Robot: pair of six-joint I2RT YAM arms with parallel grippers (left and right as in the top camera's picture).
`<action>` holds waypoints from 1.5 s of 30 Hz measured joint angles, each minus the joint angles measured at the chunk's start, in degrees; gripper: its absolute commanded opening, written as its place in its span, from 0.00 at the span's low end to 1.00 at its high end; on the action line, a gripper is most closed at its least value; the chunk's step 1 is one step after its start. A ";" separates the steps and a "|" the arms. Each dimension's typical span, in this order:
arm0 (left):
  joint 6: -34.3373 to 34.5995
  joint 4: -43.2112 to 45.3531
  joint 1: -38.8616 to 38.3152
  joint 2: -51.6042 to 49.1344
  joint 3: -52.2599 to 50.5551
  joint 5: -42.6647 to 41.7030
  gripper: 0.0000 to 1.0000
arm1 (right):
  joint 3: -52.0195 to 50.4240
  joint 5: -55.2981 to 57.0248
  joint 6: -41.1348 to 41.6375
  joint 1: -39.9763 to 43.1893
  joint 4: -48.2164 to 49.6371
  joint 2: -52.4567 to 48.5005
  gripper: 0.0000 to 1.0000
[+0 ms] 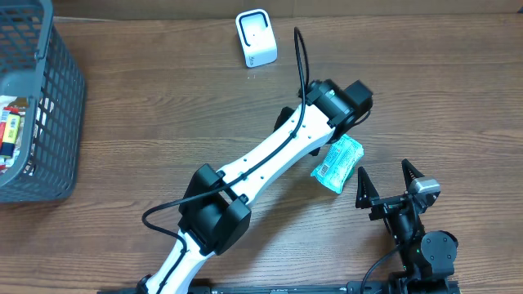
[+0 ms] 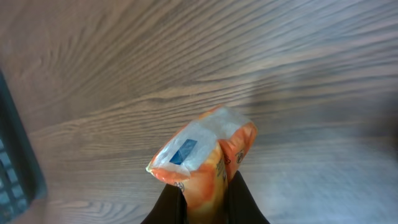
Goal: Scan the item barcode
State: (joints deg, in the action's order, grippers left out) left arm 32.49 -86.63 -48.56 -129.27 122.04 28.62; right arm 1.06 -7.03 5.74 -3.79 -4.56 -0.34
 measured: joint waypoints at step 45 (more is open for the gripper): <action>3.48 18.40 6.69 0.00 -17.46 -8.57 0.20 | 0.00 0.00 0.02 0.00 0.02 0.00 1.00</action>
State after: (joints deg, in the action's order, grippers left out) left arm 35.97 -68.23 -41.87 -129.27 104.57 20.05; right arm 1.06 -7.03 5.76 -3.79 -4.54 -0.34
